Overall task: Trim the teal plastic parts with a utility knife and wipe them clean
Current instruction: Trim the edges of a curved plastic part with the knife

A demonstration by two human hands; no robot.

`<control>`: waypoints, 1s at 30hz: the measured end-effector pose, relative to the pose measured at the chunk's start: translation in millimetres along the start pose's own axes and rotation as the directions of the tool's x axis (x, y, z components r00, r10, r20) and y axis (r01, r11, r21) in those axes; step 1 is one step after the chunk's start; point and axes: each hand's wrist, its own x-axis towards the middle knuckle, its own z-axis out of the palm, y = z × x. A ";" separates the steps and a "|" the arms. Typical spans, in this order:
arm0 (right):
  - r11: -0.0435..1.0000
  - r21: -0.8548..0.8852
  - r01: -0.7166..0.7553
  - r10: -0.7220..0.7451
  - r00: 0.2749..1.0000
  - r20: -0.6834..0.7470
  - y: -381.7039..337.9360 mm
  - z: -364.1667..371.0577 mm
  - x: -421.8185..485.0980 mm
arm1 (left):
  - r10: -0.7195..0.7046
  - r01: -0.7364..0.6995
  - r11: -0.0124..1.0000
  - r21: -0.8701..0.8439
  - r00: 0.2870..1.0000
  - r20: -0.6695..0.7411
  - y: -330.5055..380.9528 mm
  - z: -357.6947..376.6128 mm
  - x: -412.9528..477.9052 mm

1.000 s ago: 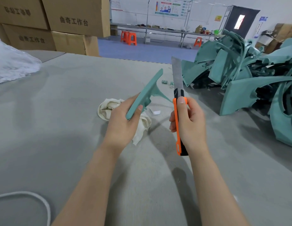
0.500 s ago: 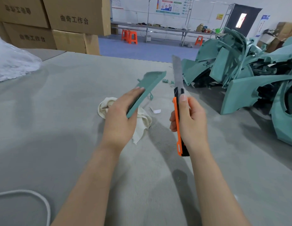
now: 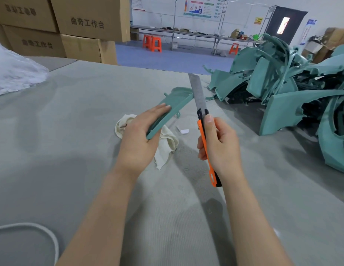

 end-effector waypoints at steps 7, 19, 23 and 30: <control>0.999 0.023 -0.038 0.037 0.998 0.049 -1.2 -3.5 -0.5 | 0.017 -0.017 1.000 0.014 1.000 0.012 -2.3 -1.1 0.7; 0.999 -0.026 -0.034 0.039 0.975 0.219 -4.0 -1.2 -4.8 | 0.012 -0.012 1.000 0.014 1.000 0.009 -1.5 -1.5 0.7; 0.998 -0.055 -0.006 0.022 0.953 0.302 -6.3 8.4 -9.9 | 0.051 -0.051 0.999 0.012 0.999 0.004 1.8 -2.3 0.7; 0.999 -0.044 0.012 0.001 0.961 0.276 -9.5 7.4 -8.7 | 0.062 -0.063 0.995 0.079 0.998 0.019 -2.8 -2.6 1.8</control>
